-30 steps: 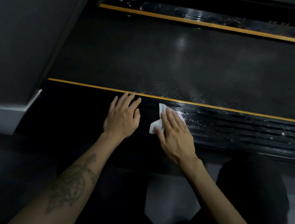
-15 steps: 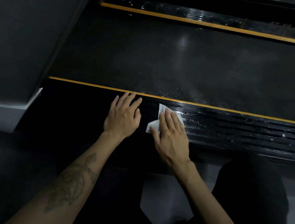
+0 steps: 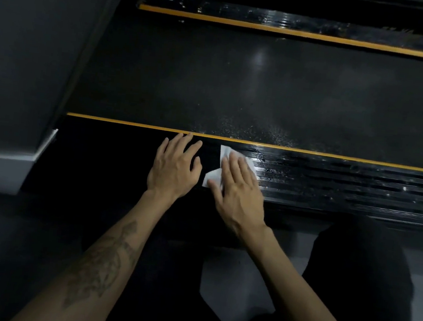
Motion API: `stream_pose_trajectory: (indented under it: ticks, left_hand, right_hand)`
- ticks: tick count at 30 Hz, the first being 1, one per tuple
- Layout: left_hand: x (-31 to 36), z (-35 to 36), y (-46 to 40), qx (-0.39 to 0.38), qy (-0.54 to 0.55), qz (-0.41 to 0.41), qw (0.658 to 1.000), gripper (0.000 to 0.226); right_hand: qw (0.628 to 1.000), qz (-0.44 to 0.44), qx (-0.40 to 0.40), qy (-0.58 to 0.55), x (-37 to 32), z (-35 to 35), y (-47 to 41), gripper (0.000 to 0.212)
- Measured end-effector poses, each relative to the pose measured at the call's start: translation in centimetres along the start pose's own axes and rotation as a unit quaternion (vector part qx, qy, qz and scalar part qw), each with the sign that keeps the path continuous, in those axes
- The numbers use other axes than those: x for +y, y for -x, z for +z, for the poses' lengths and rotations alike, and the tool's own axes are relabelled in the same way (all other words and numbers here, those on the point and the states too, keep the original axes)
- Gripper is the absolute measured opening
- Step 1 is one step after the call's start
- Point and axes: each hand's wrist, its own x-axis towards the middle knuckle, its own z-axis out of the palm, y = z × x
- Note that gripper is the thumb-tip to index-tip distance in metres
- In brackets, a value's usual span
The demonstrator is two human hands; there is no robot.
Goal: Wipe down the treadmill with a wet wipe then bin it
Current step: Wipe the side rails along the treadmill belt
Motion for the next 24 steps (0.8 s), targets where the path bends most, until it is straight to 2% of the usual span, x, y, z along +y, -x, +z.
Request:
stream_pose_trajectory:
  ticks: [3,6,11,17,22,24]
  left_hand:
    - [0.0,-0.1,-0.1,-0.001,-0.002,0.001,1.0,0.047]
    - [0.0,0.1,-0.1,0.007,0.003,0.004,1.0,0.046]
    - [0.0,0.0,0.0,0.005,0.005,0.002,1.0,0.047]
    - [-0.1,0.1,0.0,0.009,0.004,0.005,1.0,0.046]
    - [0.0,0.3,0.0,0.013,0.008,0.003,1.0,0.047]
    - [0.0,0.2,0.0,0.014,0.009,0.0,1.0,0.049]
  right_hand:
    - [0.999,-0.043,0.017,-0.001,0.5,0.0,2.6,0.069]
    - [0.997,-0.035,0.063,0.016,2.0,0.0,3.7,0.062]
    - [1.0,0.012,0.016,0.001,0.6,0.5,1.0,0.072]
    - [0.995,-0.068,0.066,0.015,2.1,0.4,4.4,0.06]
    - [0.998,0.003,0.066,0.023,1.1,0.7,1.7,0.064]
    - [0.998,0.005,0.062,0.019,-0.2,1.1,1.3,0.066]
